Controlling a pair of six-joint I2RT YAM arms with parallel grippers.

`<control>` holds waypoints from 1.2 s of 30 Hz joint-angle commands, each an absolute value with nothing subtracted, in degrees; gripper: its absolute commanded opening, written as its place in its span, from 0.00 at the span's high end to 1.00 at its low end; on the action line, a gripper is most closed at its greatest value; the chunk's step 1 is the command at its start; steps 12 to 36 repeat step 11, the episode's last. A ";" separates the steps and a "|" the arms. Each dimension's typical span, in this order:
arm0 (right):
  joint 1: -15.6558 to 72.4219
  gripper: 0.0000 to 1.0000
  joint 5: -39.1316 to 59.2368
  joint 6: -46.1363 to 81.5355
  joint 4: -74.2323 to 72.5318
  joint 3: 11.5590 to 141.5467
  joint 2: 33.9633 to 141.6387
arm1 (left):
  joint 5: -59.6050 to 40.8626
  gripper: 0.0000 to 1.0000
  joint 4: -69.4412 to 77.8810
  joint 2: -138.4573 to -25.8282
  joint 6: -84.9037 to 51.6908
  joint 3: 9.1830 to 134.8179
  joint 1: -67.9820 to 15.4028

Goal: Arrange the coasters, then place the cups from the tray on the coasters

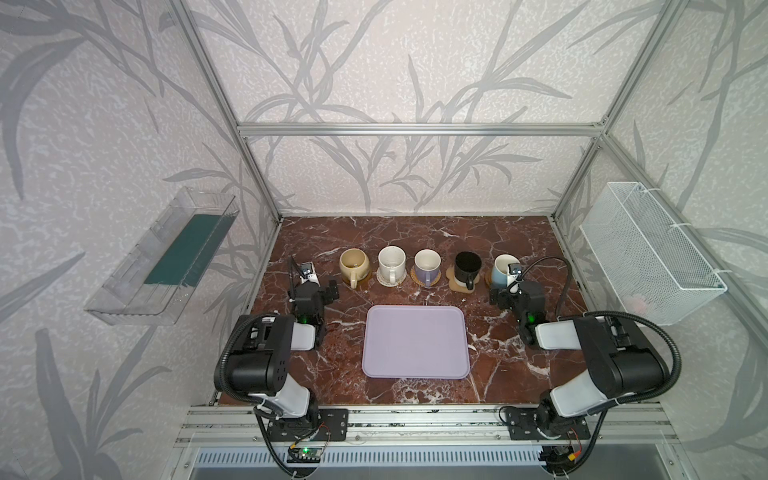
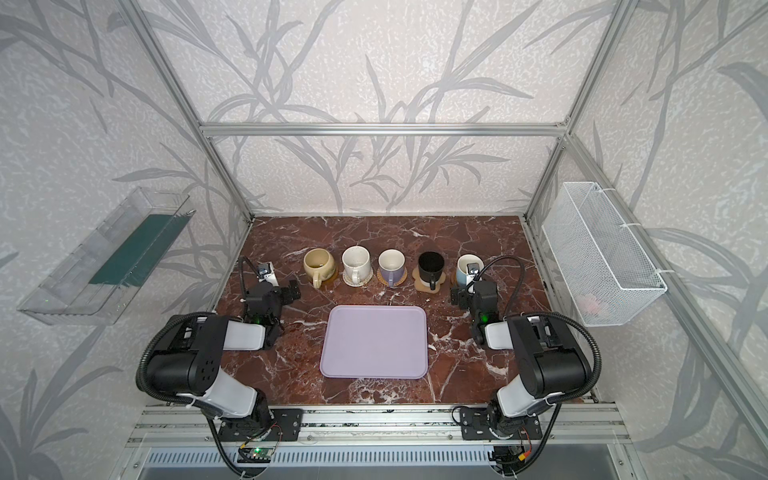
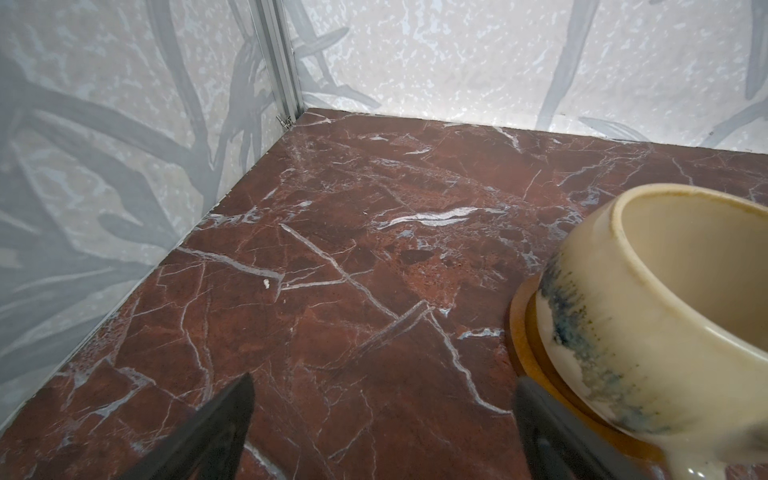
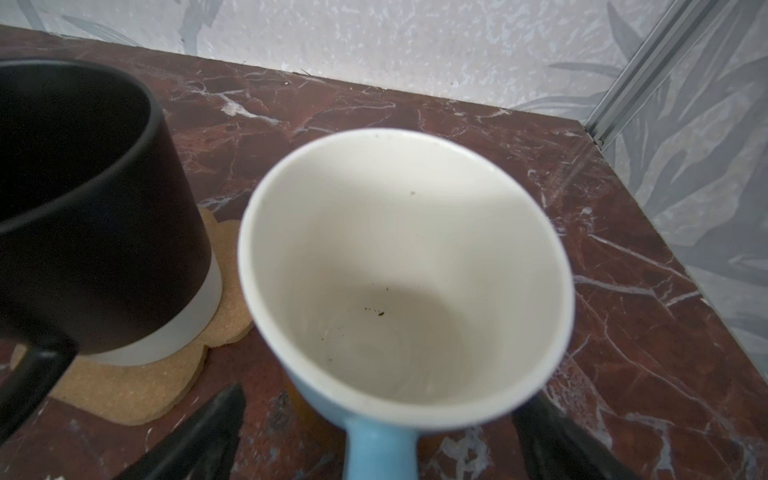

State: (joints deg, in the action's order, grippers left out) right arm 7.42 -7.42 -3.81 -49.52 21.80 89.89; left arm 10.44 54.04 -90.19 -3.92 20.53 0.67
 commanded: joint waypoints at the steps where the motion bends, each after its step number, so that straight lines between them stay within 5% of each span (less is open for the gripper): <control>1: 7.21 0.01 -7.30 -3.87 -50.64 22.49 89.00 | 10.02 0.01 54.89 -90.01 -2.50 21.29 0.93; 36: 7.21 0.01 -7.25 -3.89 -49.39 22.92 88.59 | 7.94 0.01 52.93 -90.00 -2.20 22.33 1.12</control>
